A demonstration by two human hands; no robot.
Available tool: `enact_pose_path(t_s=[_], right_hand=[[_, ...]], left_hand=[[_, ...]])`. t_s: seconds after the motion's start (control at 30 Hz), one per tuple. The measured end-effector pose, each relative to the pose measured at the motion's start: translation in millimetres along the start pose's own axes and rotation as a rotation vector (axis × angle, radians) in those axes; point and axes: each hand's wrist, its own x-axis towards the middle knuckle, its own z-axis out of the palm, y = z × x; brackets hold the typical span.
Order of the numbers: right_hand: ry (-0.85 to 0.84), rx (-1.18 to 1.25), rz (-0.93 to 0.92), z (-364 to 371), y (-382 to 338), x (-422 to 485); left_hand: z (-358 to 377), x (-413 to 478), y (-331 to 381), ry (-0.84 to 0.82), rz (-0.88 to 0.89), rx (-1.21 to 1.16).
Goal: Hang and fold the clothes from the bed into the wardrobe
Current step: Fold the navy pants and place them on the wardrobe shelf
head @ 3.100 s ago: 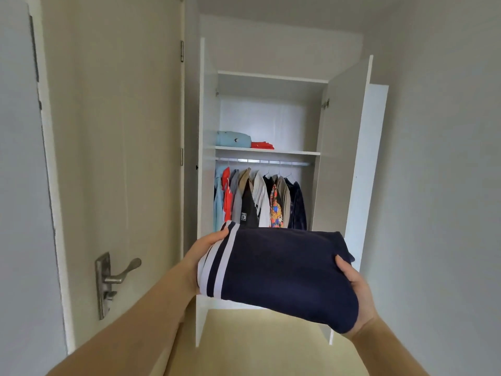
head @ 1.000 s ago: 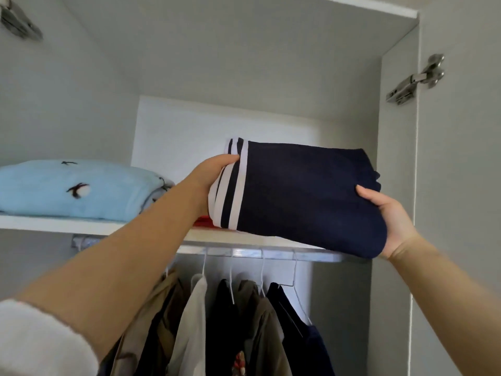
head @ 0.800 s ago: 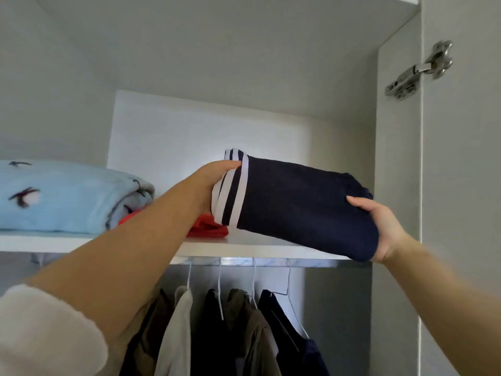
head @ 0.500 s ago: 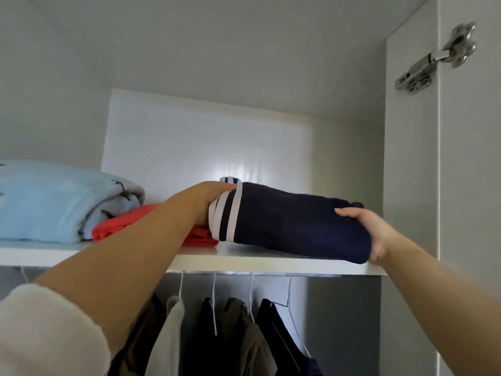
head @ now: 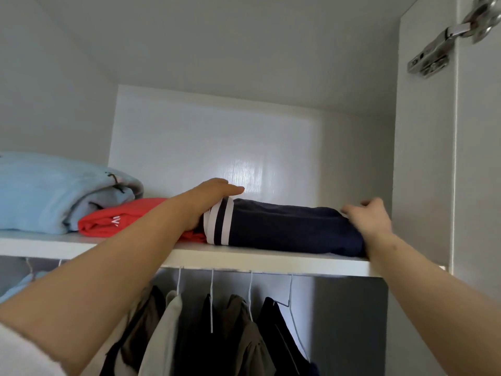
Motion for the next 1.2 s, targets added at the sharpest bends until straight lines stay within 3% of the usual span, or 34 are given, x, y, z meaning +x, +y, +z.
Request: enact_pose_path(t_s=[0.13,0.2,0.27,0.37,0.63,0.83,1.2], right_hand=[[0.163,-0.116,-0.53,-2.4,-8.5,-37.1],[0.014,-0.313,-0.744,1.9,-9.8,-59.1],[-0.193,-0.582,-0.813,8.8,-9.6,-74.6],[-0.34,-0.708,-0.779,10.1,-12.9,-73.4],[-0.57,-0.849,-0.621,29.0,-15.6,-47.3],[-0.643,-0.896,-0.57,51.5,-21.9,-41.1],[-0.668,-0.62,-0.578,45.7,-22.5,-45.7]], left_hand=[[4.1,-15.7,-11.0,0.163,0.335,0.45],[11.4,-29.7,-13.9,0.139,0.49,0.714],[19.2,-38.7,-16.7,0.115,0.562,0.993],[17.0,-41.8,-17.6,0.158,0.587,1.234],[24.6,-27.8,-19.0,0.139,0.445,1.44],[21.0,-21.2,-24.2,0.2,0.276,1.396],[19.3,-20.6,-27.2,0.241,0.252,1.279]])
